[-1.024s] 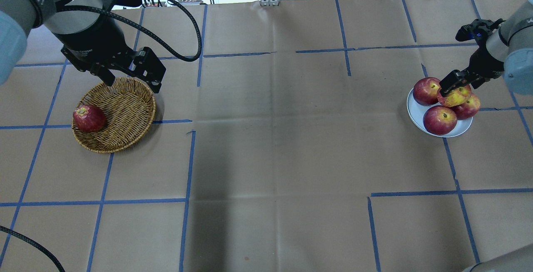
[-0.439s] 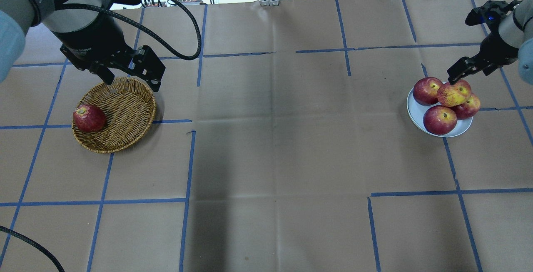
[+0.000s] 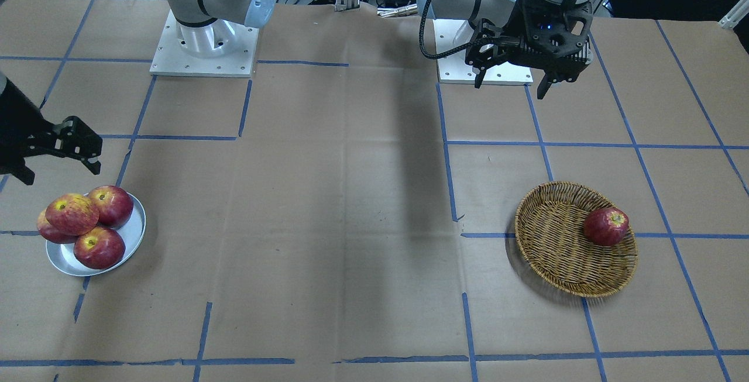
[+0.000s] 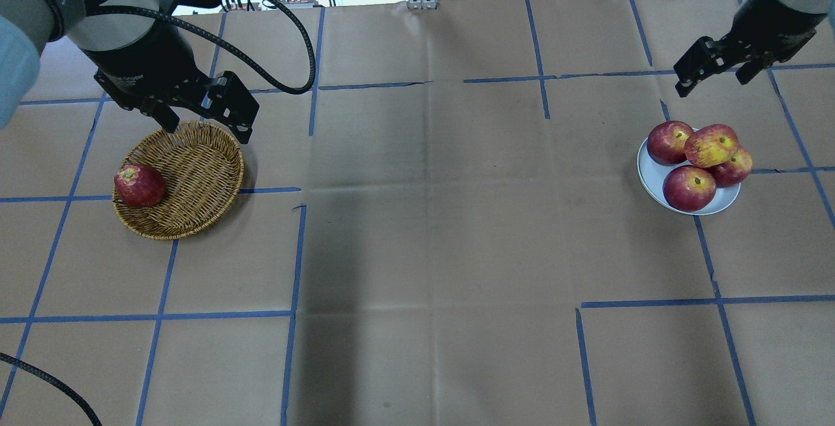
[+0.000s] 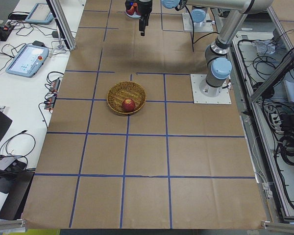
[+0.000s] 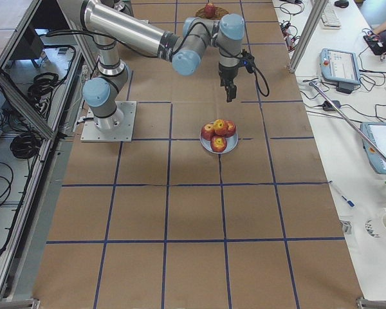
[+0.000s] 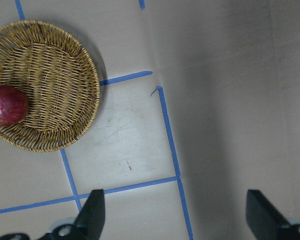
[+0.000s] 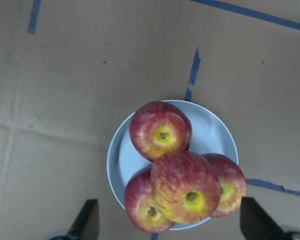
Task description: Transfer apple from basket to plate
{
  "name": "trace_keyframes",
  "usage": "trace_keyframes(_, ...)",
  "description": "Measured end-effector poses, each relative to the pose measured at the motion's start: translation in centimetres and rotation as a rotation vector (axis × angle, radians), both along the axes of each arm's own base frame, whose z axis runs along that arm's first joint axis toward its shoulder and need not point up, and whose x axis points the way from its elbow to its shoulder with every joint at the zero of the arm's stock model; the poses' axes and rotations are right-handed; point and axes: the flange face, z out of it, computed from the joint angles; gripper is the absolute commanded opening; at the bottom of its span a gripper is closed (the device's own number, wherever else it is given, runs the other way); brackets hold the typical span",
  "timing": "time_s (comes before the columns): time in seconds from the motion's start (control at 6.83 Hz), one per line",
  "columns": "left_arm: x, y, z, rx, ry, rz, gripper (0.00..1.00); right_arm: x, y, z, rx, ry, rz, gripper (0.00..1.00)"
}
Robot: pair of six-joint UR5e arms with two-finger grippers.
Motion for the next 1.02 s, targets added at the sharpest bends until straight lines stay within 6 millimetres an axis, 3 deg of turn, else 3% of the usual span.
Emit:
trace_keyframes(0.15, 0.0, 0.0, 0.0, 0.0, 0.001, 0.0, 0.99, 4.2, 1.1, 2.5, 0.041, -0.006, -0.058, 1.0)
trace_keyframes(0.44, 0.0, 0.1, 0.0, 0.002, 0.001, 0.0, 0.99, 11.4, 5.4, 5.4, 0.079, 0.0, -0.131, 1.0)
trace_keyframes(0.59, 0.0, 0.1, 0.1, 0.003, 0.001, 0.0, 0.99, 13.2, 7.6, 5.0, 0.097, 0.005, -0.146, 1.0)
trace_keyframes(0.73, 0.0, 0.1, 0.1, 0.003, 0.001, 0.0, 0.99, 13.9, 9.0, 4.4, 0.097, 0.014, -0.151, 1.0)
trace_keyframes(1.02, 0.0, 0.2, 0.1, 0.002, 0.001, 0.0, 0.99, 14.0, 10.0, 4.3, 0.058, 0.034, -0.165, 1.0)
